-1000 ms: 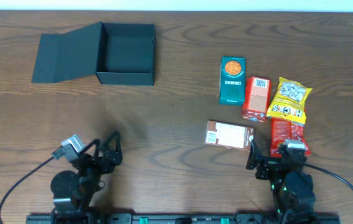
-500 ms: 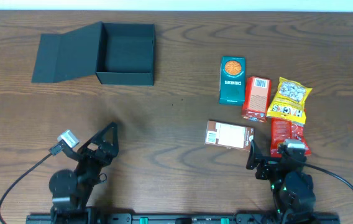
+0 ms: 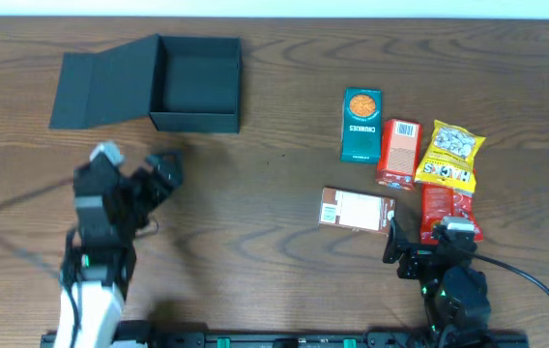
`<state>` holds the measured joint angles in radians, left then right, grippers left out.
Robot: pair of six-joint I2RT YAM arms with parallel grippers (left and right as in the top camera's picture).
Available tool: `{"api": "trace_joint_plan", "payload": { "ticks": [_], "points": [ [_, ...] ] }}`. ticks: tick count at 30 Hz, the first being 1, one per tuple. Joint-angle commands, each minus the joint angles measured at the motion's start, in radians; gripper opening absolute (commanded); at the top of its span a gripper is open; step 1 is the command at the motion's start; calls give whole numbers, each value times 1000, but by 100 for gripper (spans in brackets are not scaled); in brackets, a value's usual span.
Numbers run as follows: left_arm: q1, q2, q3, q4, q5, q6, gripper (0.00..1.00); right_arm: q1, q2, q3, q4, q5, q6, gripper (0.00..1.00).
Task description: Pack container
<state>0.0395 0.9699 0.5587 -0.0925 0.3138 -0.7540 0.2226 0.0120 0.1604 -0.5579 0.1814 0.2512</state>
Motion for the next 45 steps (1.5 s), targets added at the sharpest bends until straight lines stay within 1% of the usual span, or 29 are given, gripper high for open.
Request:
{"api": "trace_joint_plan", "payload": {
  "ticks": [1,3,6,7,11,15,18,20,24,30,36,40,45],
  "points": [
    [5,163,159,-41,0,74,96,-6,-6,-11,-2,13,-13,99],
    [5,263,257,-80,-3,84,96,-6,-6,-11,-2,13,-13,99],
    [-9,401,397,-112,-22,129,96,-6,-6,-11,-2,13,-13,99],
    [-26,468,470,-121,-45,154,96,-6,-6,-11,-2,13,-13,99],
    [-90,650,679,-166,-108,225,96,-6,-6,-11,-2,13,-13,99],
    [-153,835,898,-256,-114,286,96,-6,-6,-11,-2,13,-13,99],
    [-190,962,1041,-350,-131,294,96,-6,-6,-11,-2,13,-13,99],
    [-208,1029,1112,-411,-151,266,96,-6,-6,-11,-2,13,-13,99],
    [-218,1094,1159,-461,-168,150,96,-6,-6,-11,-2,13,-13,99],
    [-217,1154,1159,-500,-149,132,96,-6,-6,-11,-2,13,-13,99],
    [-217,1184,1159,-603,-100,58,96,-6,-6,-11,-3,13,-13,99],
    [-217,1180,1159,-664,-98,67,95,-6,-6,-11,-3,13,-13,99],
    [-222,1180,1159,-760,-77,195,96,-6,-6,-11,-3,13,-13,99]
  ]
}}
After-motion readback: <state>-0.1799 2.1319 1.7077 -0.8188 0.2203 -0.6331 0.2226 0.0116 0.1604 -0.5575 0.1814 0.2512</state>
